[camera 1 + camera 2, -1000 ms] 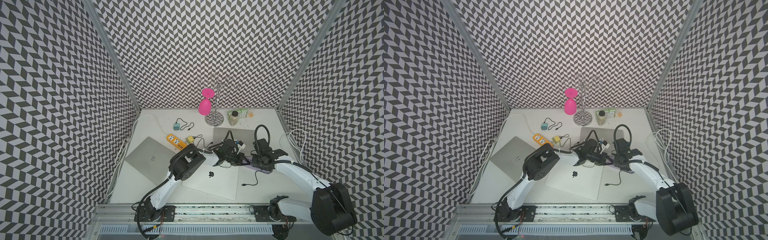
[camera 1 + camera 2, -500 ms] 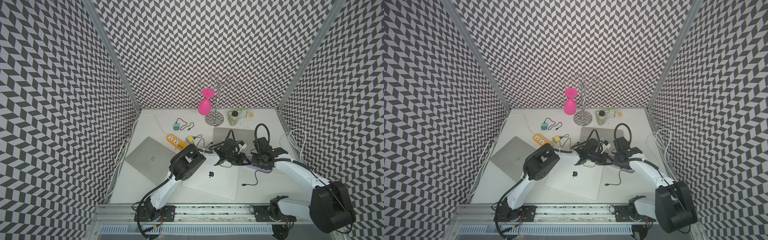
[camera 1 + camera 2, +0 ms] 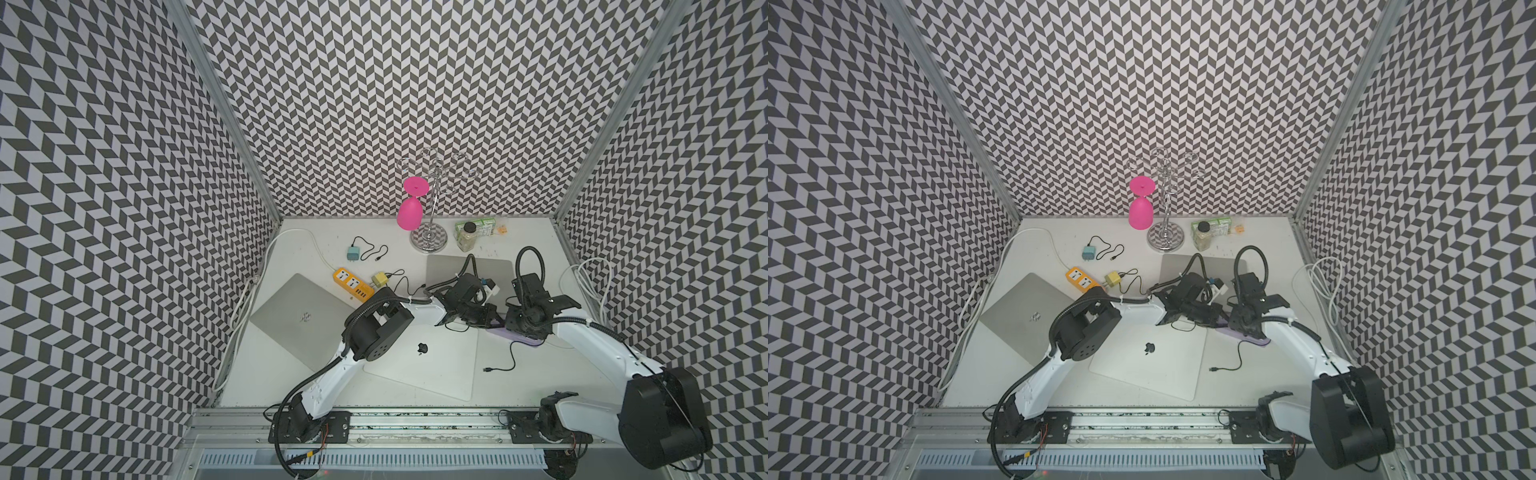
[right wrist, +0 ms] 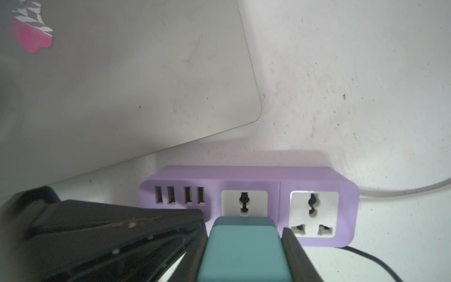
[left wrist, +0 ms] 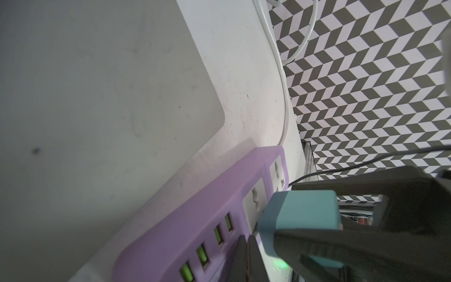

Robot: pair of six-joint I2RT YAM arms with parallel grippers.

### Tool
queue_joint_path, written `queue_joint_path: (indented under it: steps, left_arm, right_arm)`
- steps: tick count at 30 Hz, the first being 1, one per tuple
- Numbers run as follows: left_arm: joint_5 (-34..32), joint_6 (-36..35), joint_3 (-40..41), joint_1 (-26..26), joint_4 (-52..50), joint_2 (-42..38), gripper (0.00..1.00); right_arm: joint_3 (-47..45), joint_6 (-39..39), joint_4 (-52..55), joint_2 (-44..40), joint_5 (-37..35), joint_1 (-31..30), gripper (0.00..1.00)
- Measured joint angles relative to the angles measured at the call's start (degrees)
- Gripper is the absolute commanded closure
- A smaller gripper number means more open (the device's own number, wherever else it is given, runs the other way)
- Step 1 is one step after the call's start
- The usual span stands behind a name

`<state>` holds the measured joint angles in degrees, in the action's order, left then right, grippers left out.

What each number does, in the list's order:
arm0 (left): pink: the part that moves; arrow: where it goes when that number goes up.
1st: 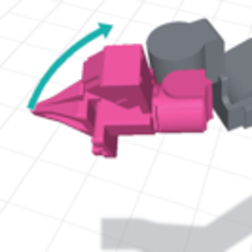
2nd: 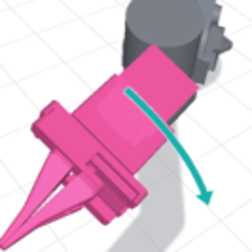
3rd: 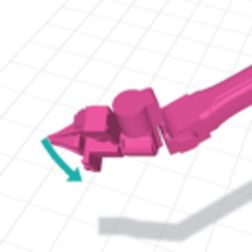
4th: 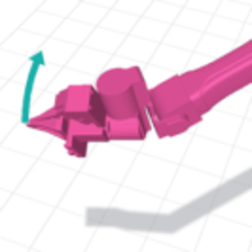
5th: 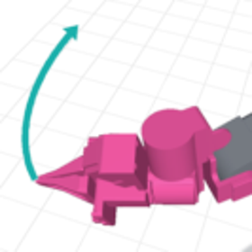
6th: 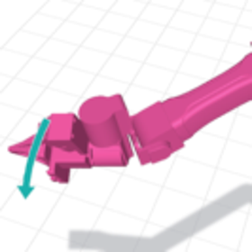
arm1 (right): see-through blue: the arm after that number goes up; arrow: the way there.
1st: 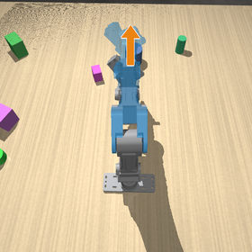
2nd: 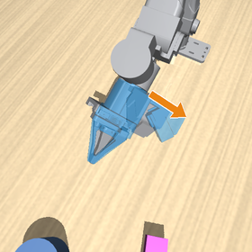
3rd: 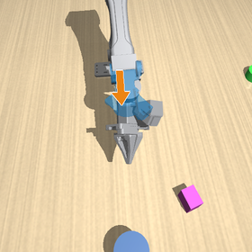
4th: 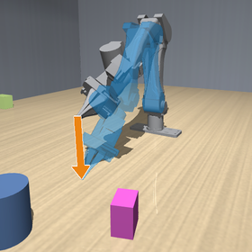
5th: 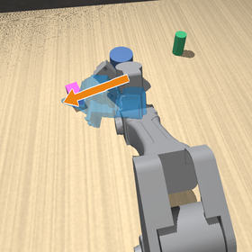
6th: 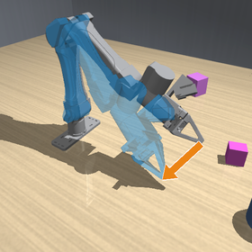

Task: Unplug the laptop charger
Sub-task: Remove the plug from the socket, then place the plug at the center of the board.

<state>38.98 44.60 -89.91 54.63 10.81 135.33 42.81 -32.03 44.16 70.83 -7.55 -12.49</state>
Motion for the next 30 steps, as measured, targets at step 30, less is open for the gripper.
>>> queue_joint_path:
  steps: [30]
  left_arm:
    - [1.55,4.26,3.87,-1.77,3.43,-2.38,1.0]
  right_arm:
    - [5.99,2.47,1.2,-5.79,-3.19,1.16,0.72]
